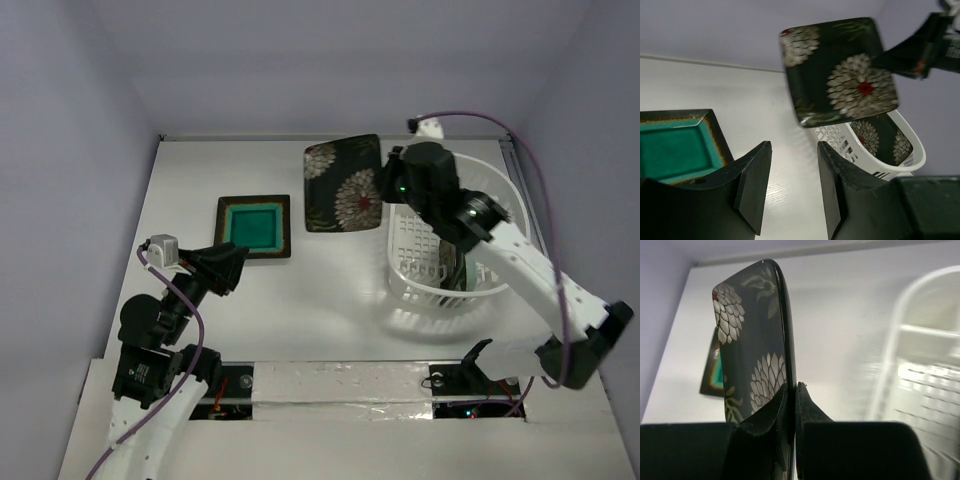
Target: Unload the plates from the dish rack
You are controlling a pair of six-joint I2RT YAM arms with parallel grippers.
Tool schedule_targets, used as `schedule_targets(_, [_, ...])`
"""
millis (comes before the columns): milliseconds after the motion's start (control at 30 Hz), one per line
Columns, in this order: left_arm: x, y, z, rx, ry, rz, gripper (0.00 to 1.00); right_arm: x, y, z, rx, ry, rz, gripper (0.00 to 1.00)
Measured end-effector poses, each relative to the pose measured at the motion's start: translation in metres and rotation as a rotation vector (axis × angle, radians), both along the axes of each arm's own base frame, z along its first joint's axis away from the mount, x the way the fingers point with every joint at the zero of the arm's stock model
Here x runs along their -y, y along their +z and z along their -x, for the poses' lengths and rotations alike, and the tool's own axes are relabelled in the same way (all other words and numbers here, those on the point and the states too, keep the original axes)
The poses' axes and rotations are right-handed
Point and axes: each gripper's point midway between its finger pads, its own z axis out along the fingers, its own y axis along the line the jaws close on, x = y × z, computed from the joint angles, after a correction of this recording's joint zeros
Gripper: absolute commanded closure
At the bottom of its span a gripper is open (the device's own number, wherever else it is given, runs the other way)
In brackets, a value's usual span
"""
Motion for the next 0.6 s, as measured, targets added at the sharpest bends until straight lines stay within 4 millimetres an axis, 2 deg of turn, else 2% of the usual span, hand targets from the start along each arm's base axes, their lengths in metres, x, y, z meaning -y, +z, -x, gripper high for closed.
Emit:
schedule_targets(67, [0.0,0.0,0.0,0.0,0.003,0.0,0.62,-0.036,-0.025,-0.019,-0.051,0.066,-0.026,1.0])
schedule_targets(233, [-0.001,0.0,-0.001,-0.002,0.008,0.001,0.61,-0.102,-0.075,-0.047,-0.153,0.183,-0.127,1.0])
schedule_targets(400, [-0.001,-0.001,-0.001,-0.003,0.008,0.001,0.61,-0.151,-0.124,-0.069,-0.233,0.243,-0.217,1.0])
schedule_targets(600, [-0.001,-0.001,-0.001,-0.004,0.007,0.001,0.61,-0.186,-0.198,-0.085,-0.361,0.251,-0.275,1.0])
